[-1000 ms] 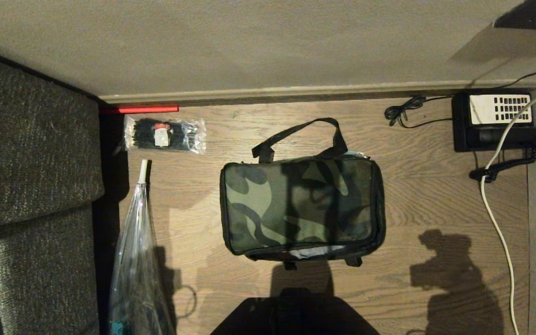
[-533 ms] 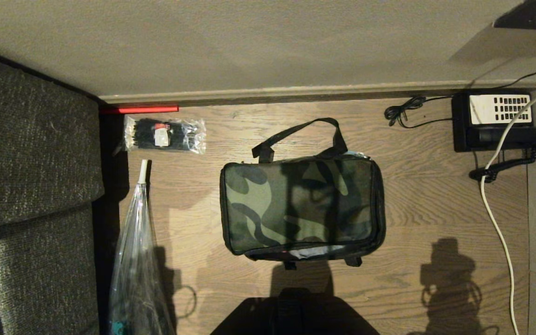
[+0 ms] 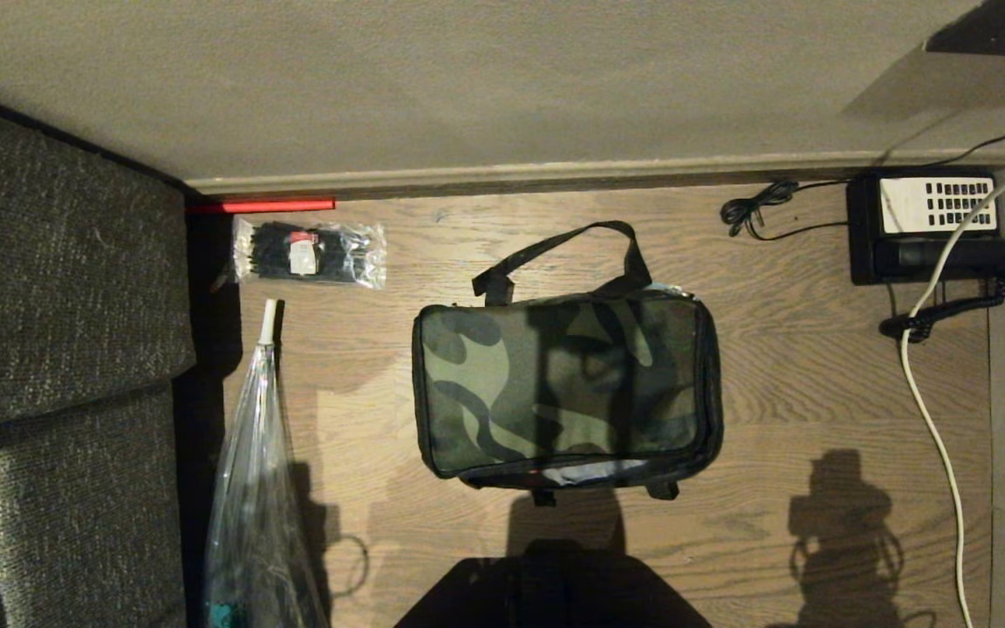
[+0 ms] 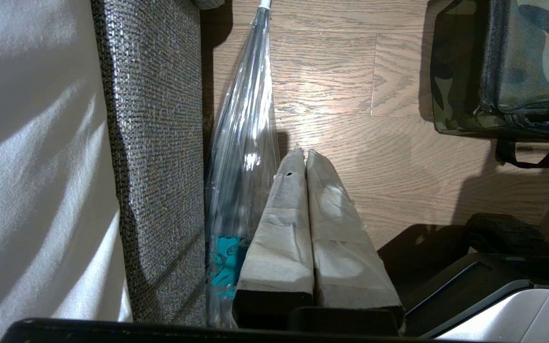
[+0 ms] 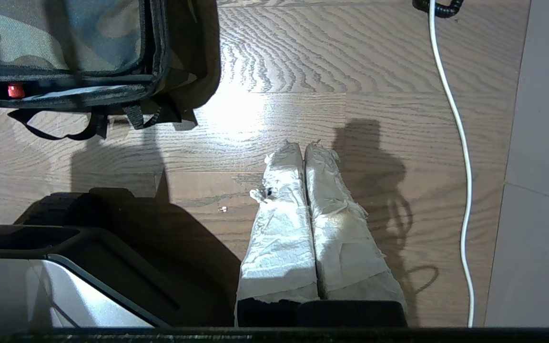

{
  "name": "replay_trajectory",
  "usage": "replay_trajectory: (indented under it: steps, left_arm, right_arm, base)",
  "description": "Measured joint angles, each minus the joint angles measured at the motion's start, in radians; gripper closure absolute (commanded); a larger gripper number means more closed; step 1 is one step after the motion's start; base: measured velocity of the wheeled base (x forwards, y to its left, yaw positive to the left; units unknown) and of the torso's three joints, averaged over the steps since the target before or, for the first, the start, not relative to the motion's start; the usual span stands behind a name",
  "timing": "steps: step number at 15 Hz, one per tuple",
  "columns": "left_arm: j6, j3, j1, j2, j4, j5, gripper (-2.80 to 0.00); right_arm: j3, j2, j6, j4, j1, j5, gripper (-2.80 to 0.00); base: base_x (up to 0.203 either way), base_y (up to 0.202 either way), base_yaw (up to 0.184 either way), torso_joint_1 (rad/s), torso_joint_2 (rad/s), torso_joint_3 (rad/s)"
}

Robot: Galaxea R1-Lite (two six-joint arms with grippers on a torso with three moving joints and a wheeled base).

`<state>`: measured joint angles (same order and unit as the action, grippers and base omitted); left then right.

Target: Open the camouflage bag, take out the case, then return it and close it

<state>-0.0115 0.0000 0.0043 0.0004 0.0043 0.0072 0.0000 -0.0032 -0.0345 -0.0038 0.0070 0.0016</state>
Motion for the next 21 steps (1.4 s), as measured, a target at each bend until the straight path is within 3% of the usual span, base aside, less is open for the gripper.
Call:
replay_trajectory:
  steps: [21]
  left_arm:
    - [-0.007,0.000,0.000,0.000,-0.001,0.002,0.00]
  right_arm:
    - [0.000,0.000,0.031,0.002,0.000,0.000,0.00]
  base:
    - [0.000,0.000,0.000,0.001,0.00,0.177]
